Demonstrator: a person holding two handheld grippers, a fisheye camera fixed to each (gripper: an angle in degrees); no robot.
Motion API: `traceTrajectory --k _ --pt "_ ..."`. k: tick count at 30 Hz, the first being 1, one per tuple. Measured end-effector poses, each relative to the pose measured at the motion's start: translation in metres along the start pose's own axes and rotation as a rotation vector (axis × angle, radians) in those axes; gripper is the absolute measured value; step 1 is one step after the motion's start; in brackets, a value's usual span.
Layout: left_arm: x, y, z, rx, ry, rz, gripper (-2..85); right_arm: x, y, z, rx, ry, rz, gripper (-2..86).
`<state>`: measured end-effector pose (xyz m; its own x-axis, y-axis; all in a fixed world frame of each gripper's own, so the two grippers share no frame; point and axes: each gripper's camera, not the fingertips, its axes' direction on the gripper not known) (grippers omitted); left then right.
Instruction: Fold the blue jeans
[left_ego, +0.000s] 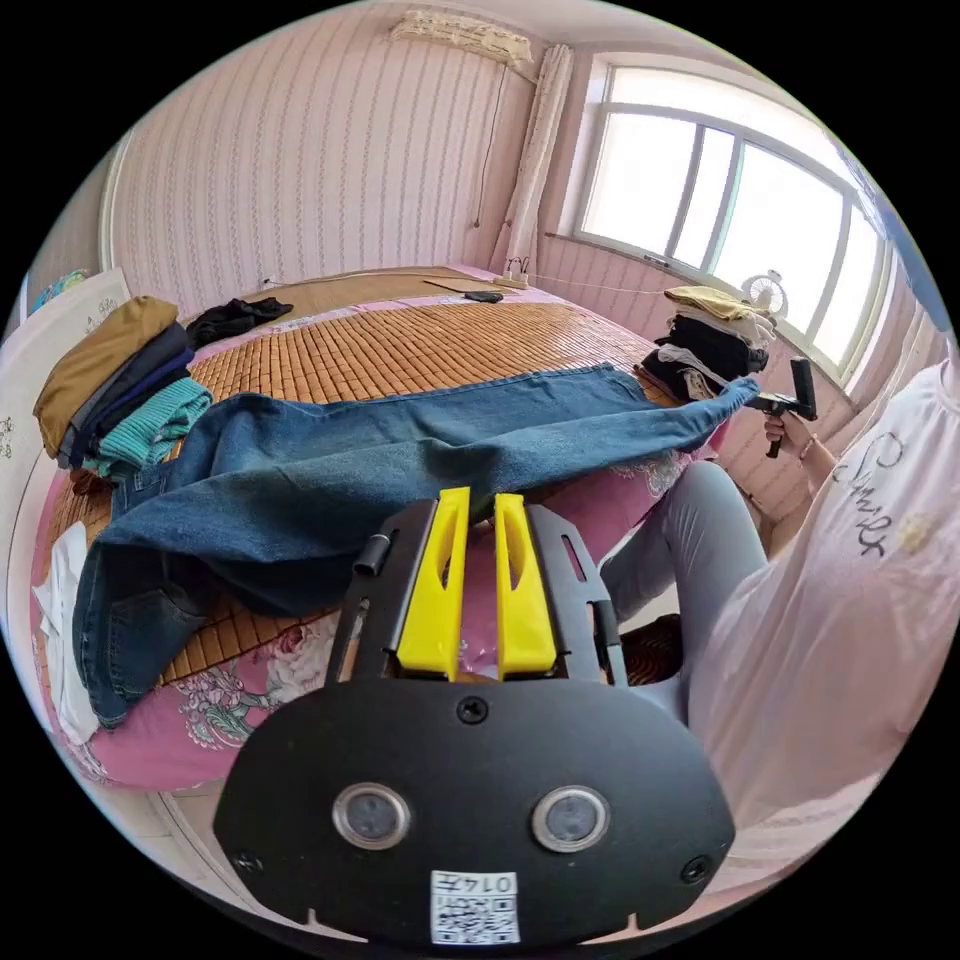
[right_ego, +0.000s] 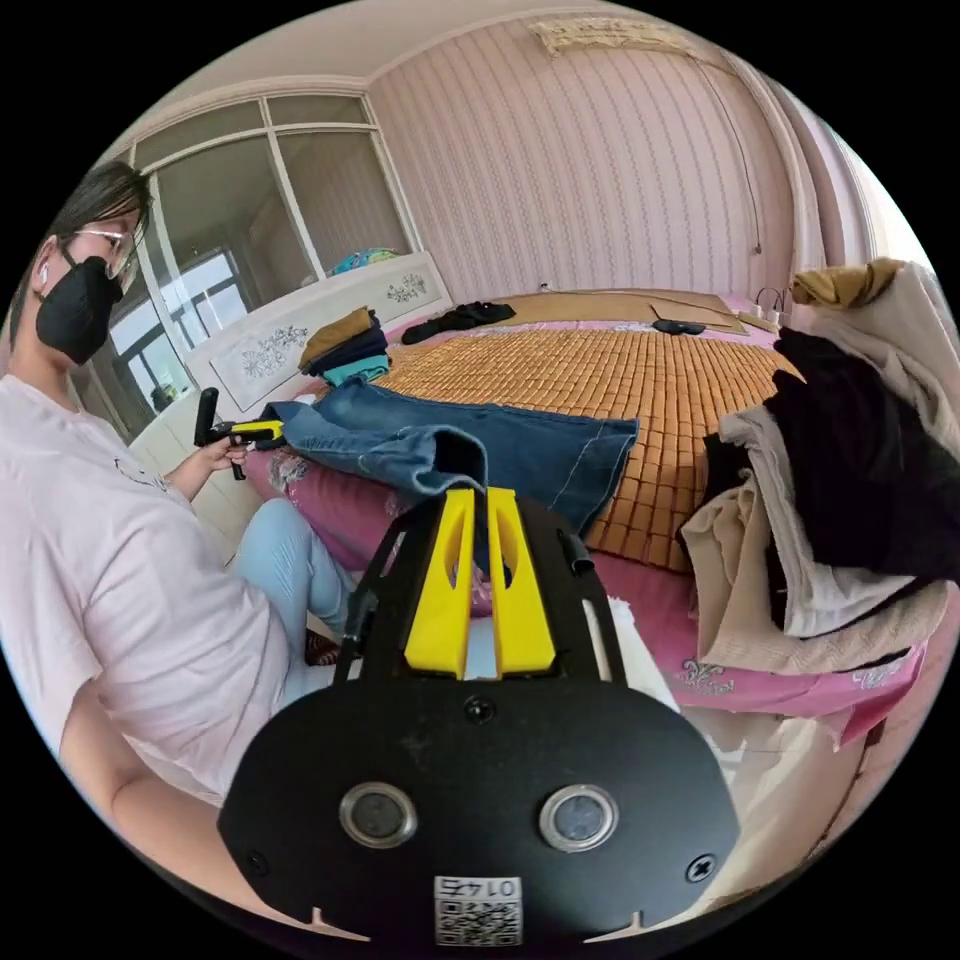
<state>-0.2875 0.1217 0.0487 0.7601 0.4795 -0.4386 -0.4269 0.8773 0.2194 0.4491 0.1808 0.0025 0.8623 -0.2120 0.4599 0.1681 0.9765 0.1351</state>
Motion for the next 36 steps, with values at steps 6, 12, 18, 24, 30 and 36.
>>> traceTrajectory --k 6,12,18,24,30,36 --pt "0.008 -0.019 -0.029 -0.025 -0.168 0.069 3.8 0.014 -0.003 -0.011 0.057 0.086 0.065 3.7" --pt "-0.008 -0.099 0.024 0.045 -0.254 0.086 6.9 0.025 -0.099 0.084 -0.047 0.205 0.008 12.3" --pt "-0.021 -0.180 0.128 -0.118 -0.350 0.159 8.0 0.061 -0.182 0.148 -0.120 0.295 0.064 14.5" --pt "-0.073 -0.202 0.219 -0.323 -0.328 -0.078 9.8 0.093 -0.202 0.218 -0.432 0.371 0.013 5.8" --pt "-0.074 -0.214 0.248 -0.348 -0.255 -0.040 -0.1 0.090 -0.228 0.231 -0.483 0.441 -0.156 -0.2" --pt "-0.063 -0.240 0.271 -0.289 -0.373 0.027 -0.9 0.112 -0.285 0.230 -0.388 0.556 -0.146 -0.2"
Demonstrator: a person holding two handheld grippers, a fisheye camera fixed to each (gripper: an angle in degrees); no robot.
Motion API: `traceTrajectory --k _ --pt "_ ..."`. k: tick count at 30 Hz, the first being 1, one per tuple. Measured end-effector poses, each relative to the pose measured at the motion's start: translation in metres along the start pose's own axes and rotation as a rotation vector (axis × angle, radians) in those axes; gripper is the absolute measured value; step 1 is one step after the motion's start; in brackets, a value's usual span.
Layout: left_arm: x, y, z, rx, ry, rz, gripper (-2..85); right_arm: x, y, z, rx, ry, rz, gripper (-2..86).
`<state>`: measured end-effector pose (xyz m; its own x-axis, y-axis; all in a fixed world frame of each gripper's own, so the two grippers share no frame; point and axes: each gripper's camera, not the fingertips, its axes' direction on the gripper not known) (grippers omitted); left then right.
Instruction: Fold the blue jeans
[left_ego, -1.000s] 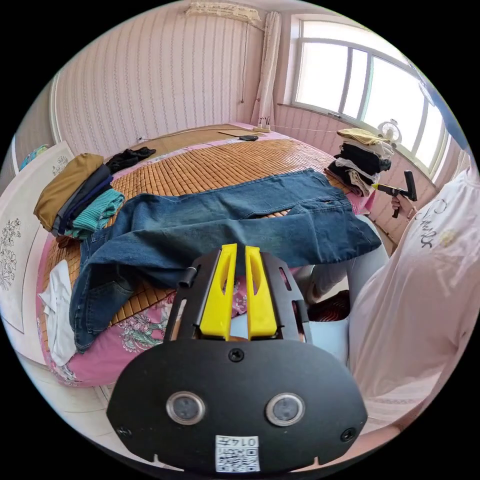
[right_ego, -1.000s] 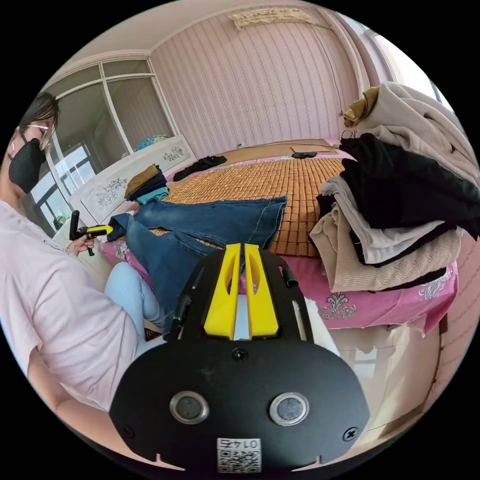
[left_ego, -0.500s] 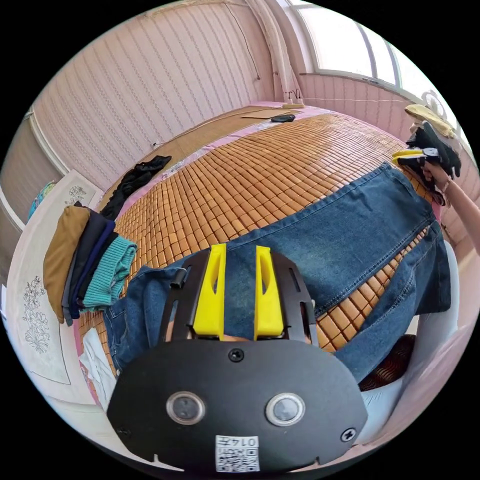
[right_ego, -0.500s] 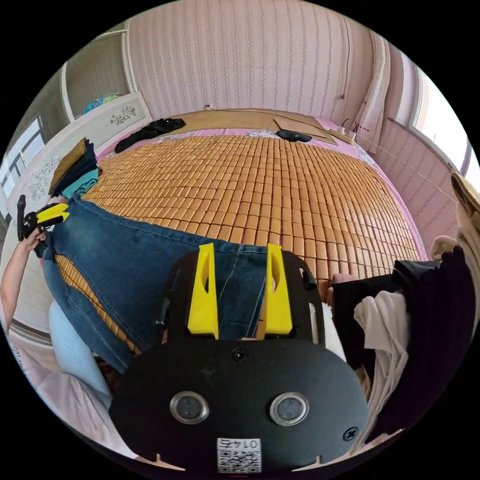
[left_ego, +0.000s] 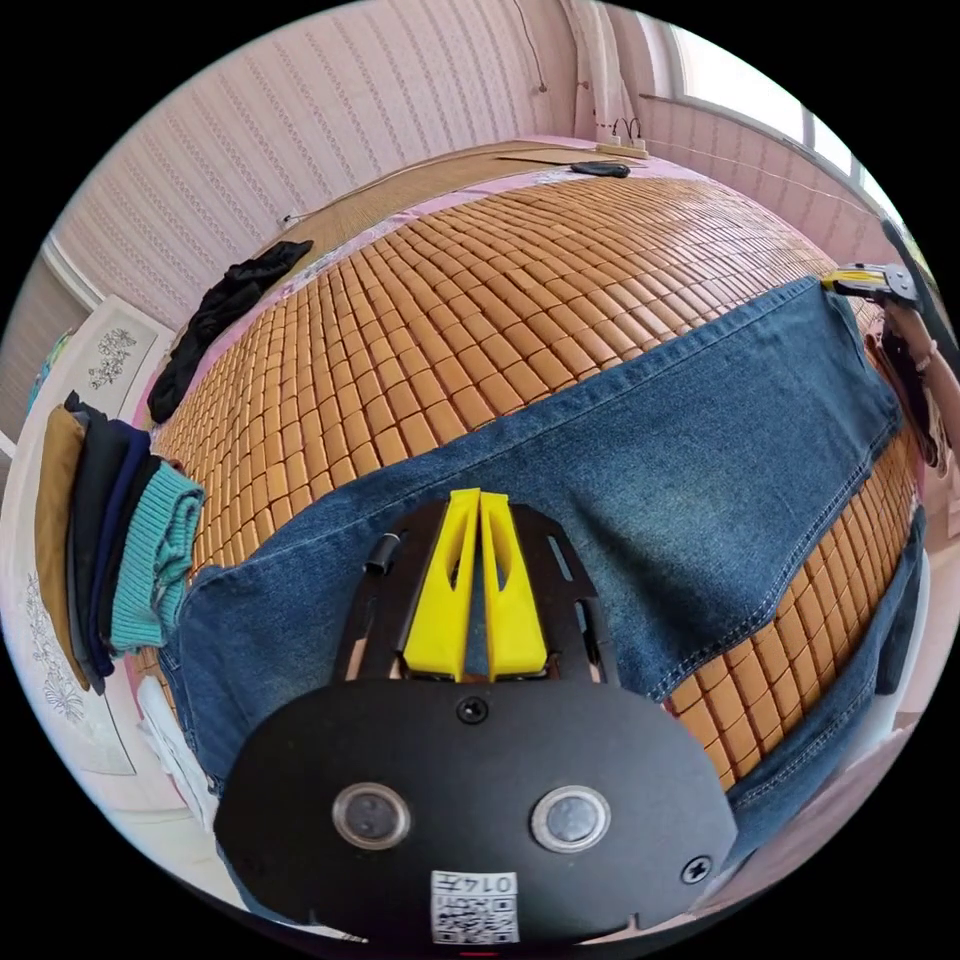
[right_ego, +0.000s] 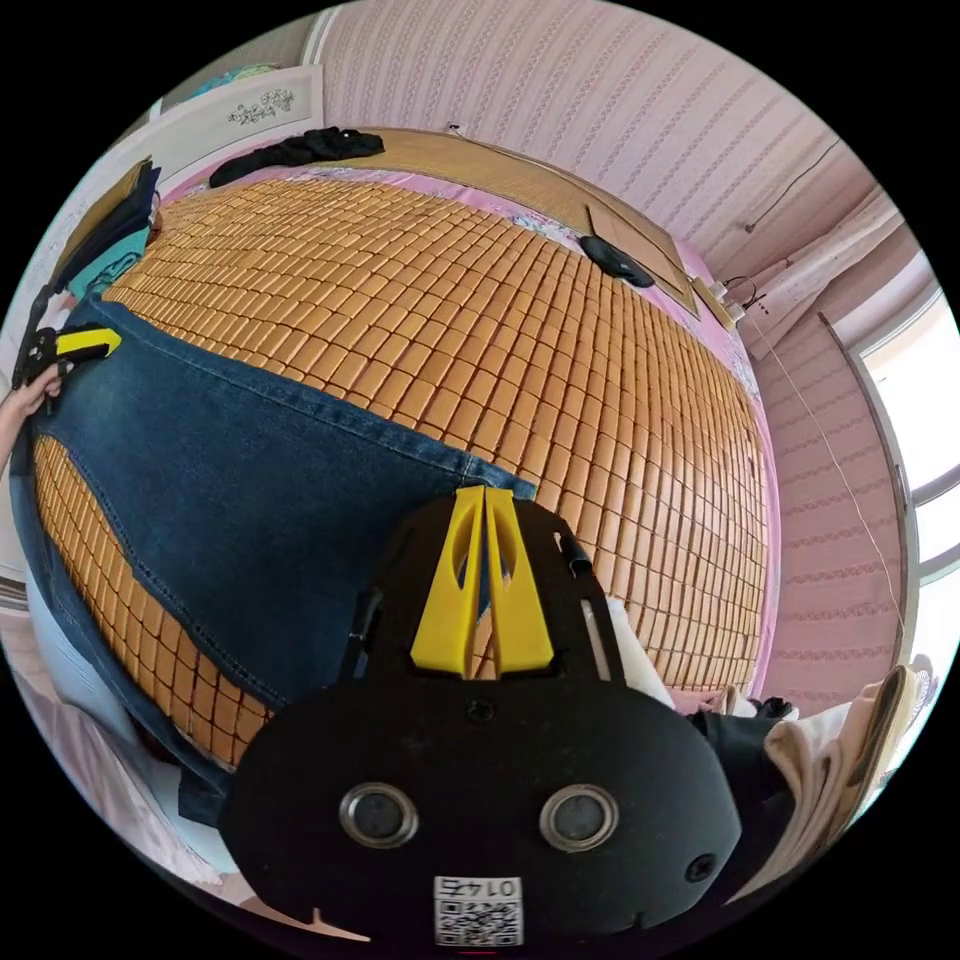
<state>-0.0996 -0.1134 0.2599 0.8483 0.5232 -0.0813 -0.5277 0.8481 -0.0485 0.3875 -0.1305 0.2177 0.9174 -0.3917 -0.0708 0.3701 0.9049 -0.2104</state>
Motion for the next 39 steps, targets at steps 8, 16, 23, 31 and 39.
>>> traceTrajectory --k 8,16,23,31,39 --pt "-0.006 0.016 -0.029 0.114 0.074 -0.034 -0.5 0.024 0.019 0.003 -0.010 -0.098 0.170 7.6" --pt "0.036 0.171 -0.165 0.337 0.282 0.198 7.0 -0.028 0.234 -0.087 0.118 -0.371 0.158 11.2" --pt "0.081 0.243 -0.146 0.179 0.363 0.180 10.9 -0.028 0.354 -0.091 0.176 -0.590 0.438 13.6" --pt "0.117 0.235 -0.117 0.096 0.122 0.134 8.3 -0.048 0.346 -0.075 0.066 -0.569 0.331 3.3" --pt "0.102 0.240 -0.177 0.317 0.241 0.077 -0.2 -0.009 0.312 -0.175 0.284 -0.367 0.180 0.9"
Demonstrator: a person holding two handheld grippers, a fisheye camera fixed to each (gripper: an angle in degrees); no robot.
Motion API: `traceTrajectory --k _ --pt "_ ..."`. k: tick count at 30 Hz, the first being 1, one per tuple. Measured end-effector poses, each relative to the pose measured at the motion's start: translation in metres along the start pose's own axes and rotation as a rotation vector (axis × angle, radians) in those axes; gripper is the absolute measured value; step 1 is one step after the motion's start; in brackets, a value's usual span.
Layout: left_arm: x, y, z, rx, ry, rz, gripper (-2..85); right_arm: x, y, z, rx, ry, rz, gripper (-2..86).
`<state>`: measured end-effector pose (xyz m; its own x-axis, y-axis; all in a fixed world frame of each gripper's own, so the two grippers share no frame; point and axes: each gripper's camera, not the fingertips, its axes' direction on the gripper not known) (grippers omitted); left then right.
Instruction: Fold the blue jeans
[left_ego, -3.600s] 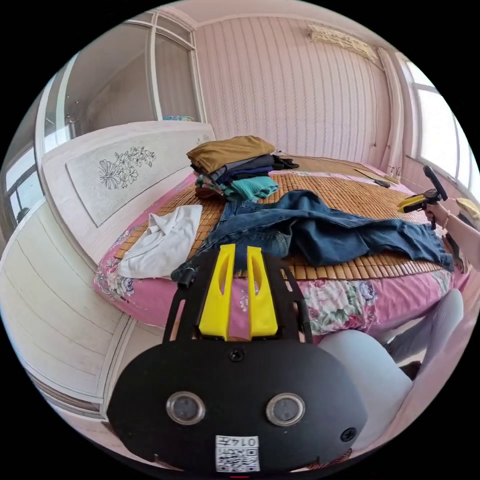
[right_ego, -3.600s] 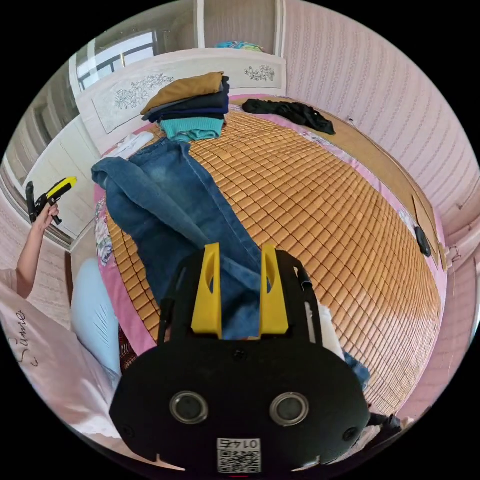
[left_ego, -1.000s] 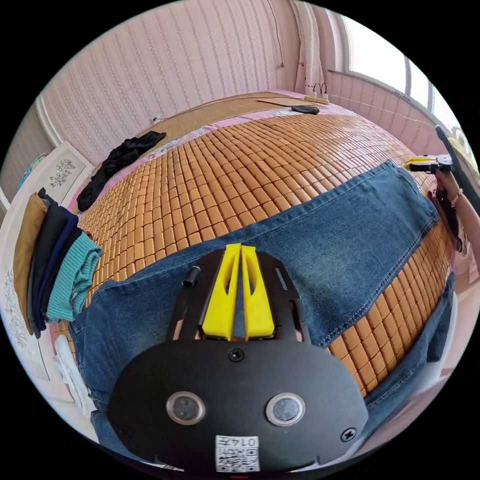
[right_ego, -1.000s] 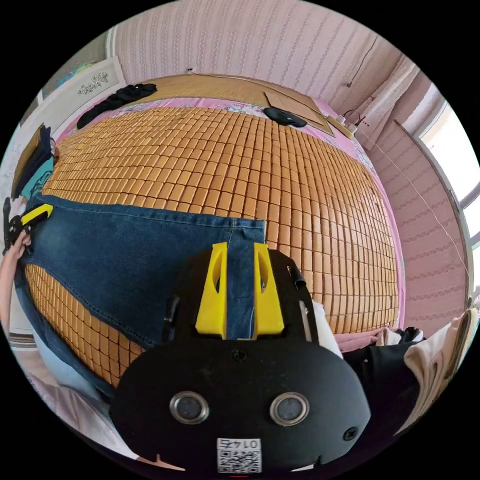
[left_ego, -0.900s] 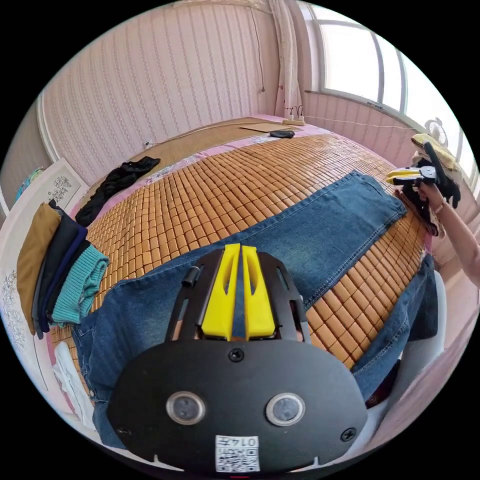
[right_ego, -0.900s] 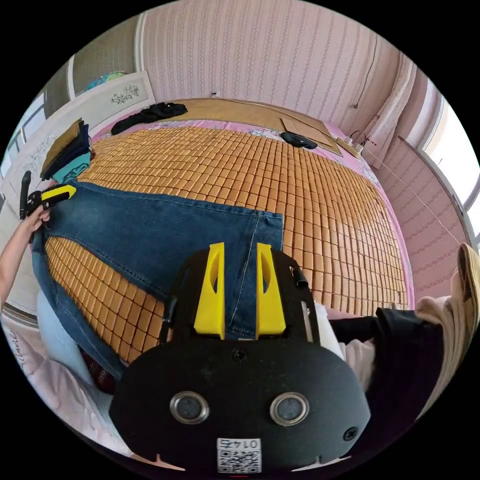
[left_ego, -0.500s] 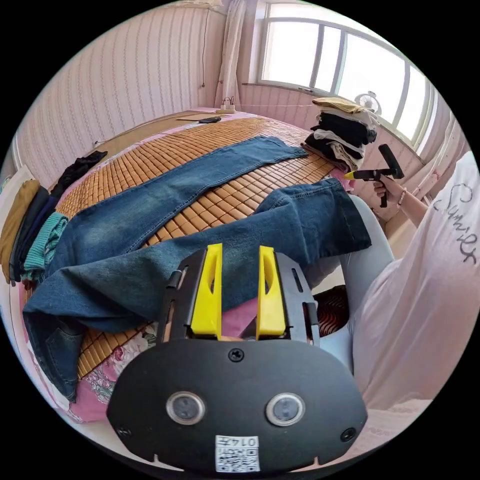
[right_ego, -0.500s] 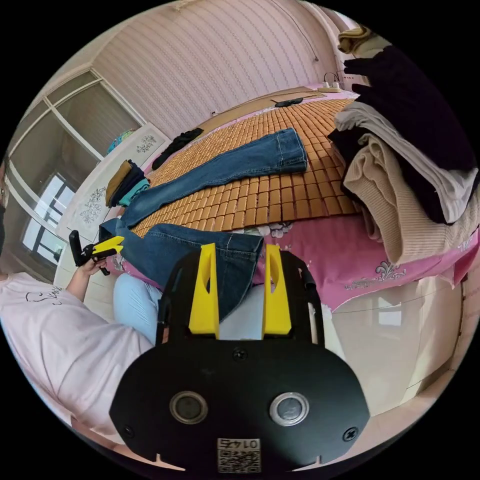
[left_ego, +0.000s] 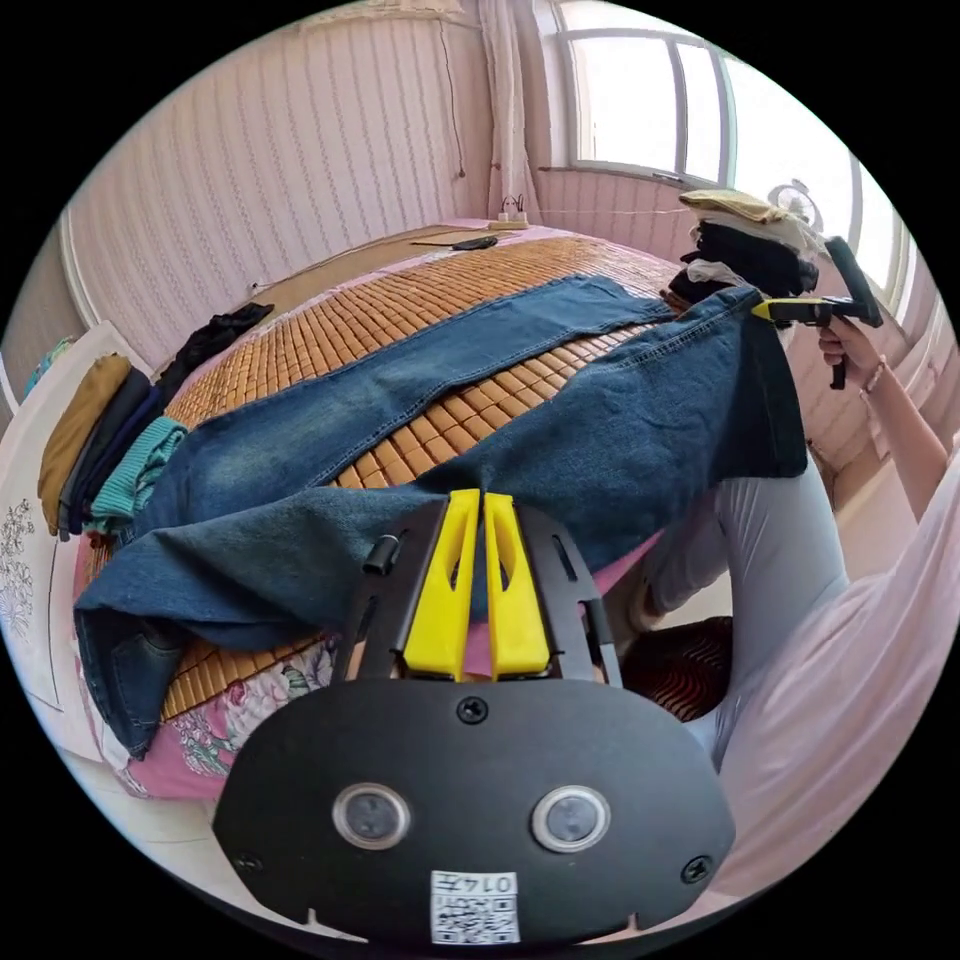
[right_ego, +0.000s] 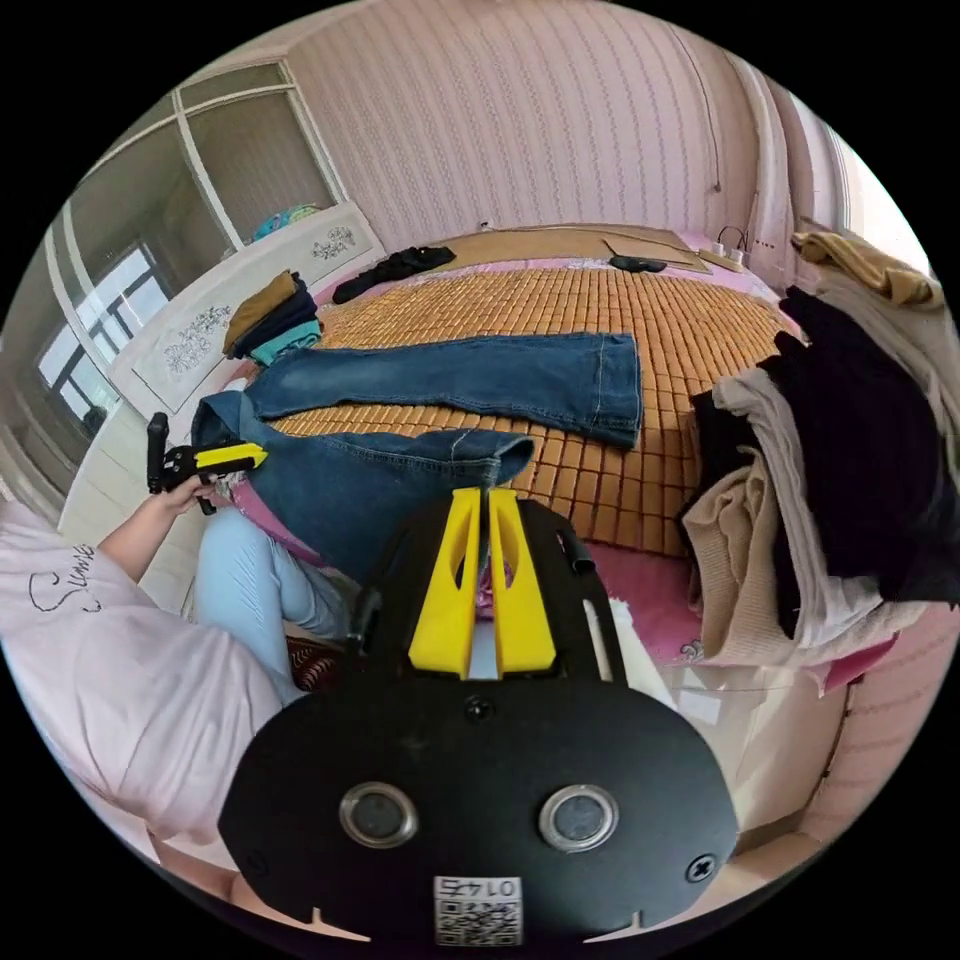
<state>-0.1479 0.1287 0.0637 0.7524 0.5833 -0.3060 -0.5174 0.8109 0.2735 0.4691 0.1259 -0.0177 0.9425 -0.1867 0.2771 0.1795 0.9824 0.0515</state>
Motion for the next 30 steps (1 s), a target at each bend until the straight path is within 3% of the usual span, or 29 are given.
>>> traceTrajectory --k 4,7,10,14,20,24,27,30 --pt "0.020 -0.006 0.005 0.043 0.191 -0.037 -0.3 0.018 -0.037 -0.026 0.012 0.142 -0.010 0.9" --pt "0.017 0.010 0.049 -0.053 0.388 -0.182 -0.5 0.045 -0.058 -0.003 -0.134 0.169 0.039 1.4" --pt "0.012 0.026 0.059 -0.056 0.472 -0.273 -0.8 0.064 -0.062 0.037 -0.243 0.215 0.092 2.4" --pt "0.009 0.035 0.027 0.008 0.376 -0.246 -0.9 0.056 -0.054 0.066 -0.321 0.406 0.075 4.9" --pt "0.004 0.020 0.000 -0.073 -0.147 -0.048 0.7 0.050 -0.037 0.070 -0.274 0.346 0.116 9.4" --pt "0.014 -0.018 0.019 -0.019 -0.060 0.022 4.6 0.068 0.012 0.045 -0.147 0.076 0.298 13.6" --pt "0.038 -0.046 0.056 -0.075 0.015 0.112 6.9 0.070 0.055 0.027 -0.088 0.159 0.366 13.9" --pt "0.061 -0.058 0.094 -0.161 0.003 0.175 8.0 0.083 0.088 0.042 -0.169 0.174 0.448 14.3"
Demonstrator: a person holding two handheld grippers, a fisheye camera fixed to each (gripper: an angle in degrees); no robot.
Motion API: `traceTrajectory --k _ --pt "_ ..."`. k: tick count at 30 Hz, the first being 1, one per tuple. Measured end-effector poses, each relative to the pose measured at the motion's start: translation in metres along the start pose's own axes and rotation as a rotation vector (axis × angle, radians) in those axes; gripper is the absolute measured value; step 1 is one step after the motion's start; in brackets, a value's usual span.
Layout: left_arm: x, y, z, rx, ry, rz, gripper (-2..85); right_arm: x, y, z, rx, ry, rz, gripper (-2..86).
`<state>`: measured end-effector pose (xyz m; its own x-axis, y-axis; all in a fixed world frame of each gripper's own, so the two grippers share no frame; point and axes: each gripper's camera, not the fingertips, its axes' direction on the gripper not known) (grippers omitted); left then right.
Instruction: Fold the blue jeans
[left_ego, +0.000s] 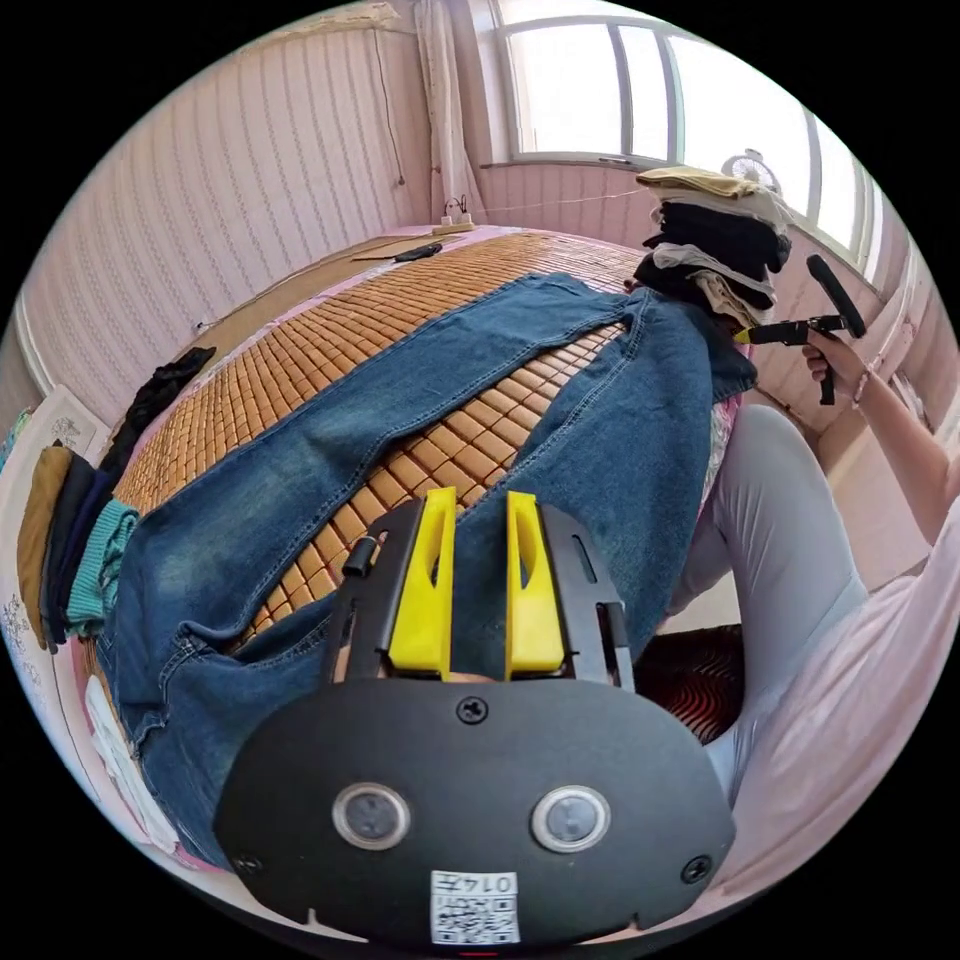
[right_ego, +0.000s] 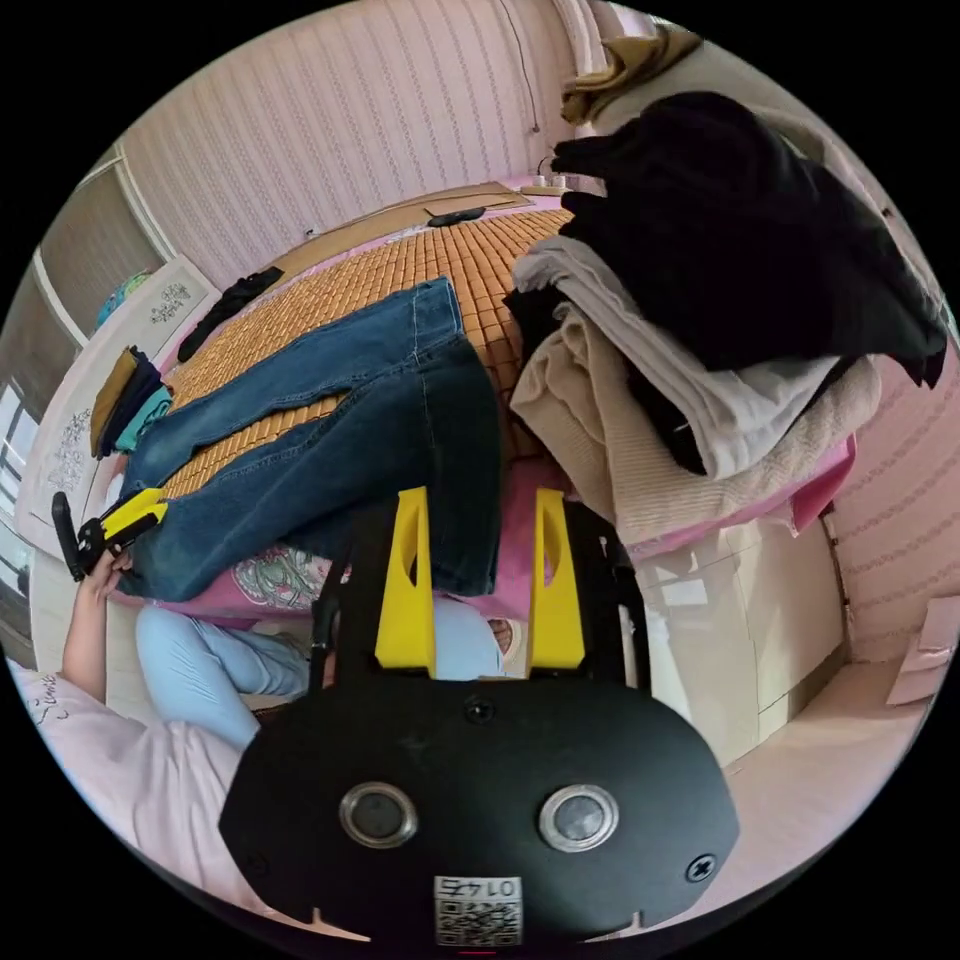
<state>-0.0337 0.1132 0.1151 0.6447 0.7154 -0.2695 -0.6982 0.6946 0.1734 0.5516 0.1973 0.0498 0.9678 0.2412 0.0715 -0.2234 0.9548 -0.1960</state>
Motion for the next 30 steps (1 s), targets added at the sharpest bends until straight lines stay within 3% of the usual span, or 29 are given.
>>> traceTrajectory --k 4,6,12,17,19,22,24,30 --pt "0.013 -0.012 0.014 -0.038 -0.040 0.013 6.6 0.019 0.008 0.020 -0.018 -0.190 0.028 10.0" --pt "0.014 -0.018 0.015 -0.055 -0.021 0.014 5.5 0.017 0.006 0.008 -0.016 -0.166 -0.027 2.6" --pt "0.012 -0.041 0.002 -0.054 0.014 0.021 2.1 0.024 -0.007 -0.061 0.031 -0.249 -0.117 0.8" --pt "0.010 -0.048 0.001 -0.015 0.045 -0.023 3.1 0.030 -0.019 -0.070 -0.053 -0.229 -0.134 1.1" --pt "0.017 -0.049 0.022 -0.094 0.048 -0.007 3.9 0.029 -0.028 -0.046 -0.120 -0.212 -0.120 1.7" --pt "0.025 -0.052 0.020 -0.084 0.019 0.009 4.8 0.005 -0.041 -0.021 -0.282 -0.021 -0.115 4.2" --pt "0.026 -0.056 0.011 -0.066 0.016 0.016 5.0 -0.034 -0.050 -0.034 -0.197 0.081 -0.212 6.5" --pt "0.025 -0.074 0.011 -0.102 0.006 0.032 4.7 -0.098 -0.112 -0.016 -0.083 0.036 -0.353 8.4"
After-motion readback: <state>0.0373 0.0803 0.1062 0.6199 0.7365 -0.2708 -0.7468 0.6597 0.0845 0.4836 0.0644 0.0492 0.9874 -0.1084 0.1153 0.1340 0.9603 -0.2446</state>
